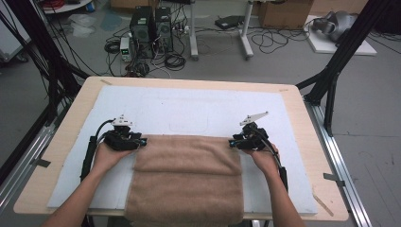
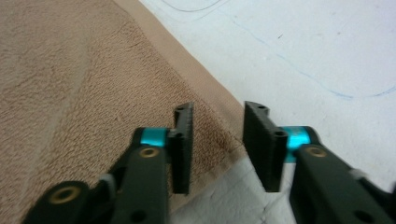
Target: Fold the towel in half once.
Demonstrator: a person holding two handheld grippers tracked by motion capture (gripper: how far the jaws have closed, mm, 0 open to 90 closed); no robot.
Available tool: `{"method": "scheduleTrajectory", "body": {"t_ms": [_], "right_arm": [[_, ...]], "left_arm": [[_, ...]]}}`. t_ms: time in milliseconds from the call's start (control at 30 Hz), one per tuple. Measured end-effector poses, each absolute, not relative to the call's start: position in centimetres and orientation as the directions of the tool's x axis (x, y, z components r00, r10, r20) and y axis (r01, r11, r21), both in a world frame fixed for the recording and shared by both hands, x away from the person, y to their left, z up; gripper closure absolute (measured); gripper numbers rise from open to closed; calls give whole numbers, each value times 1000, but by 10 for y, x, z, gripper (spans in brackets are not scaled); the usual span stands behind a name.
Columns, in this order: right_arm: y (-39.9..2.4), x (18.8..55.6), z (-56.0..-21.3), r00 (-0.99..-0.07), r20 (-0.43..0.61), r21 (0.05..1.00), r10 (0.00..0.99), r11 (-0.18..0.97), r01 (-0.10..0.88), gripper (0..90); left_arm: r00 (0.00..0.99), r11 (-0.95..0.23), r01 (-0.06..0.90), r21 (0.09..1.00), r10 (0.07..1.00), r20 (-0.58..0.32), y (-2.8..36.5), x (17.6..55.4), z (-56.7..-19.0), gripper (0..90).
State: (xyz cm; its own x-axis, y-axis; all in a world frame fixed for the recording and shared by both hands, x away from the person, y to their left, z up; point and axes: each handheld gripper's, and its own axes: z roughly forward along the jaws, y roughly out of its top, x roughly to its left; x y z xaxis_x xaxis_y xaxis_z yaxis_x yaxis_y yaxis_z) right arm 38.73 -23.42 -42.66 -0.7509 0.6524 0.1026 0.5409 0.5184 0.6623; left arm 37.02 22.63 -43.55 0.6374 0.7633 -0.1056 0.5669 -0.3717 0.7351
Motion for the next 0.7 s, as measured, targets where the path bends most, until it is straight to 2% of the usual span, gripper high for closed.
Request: {"method": "scheduleTrajectory", "body": {"t_ms": [100,233,433,700], "right_arm": [[-230,388,-431,-748,86,641,658,538,547,583],[-219,385,-433,-758,15,628,652,583,514,681],[-220,387,-434,-747,52,641,663,551,534,832],[-226,386,-426,-771,104,658,628,538,527,853]], "left_arm": [[639,-395,570,721,764,-86,223,371,-441,572],[639,-408,557,723,766,-61,220,371,-441,632],[666,-424,545,724,743,-66,217,370,-440,808],[665,-372,546,751,738,-118,225,367,-431,849]]}}
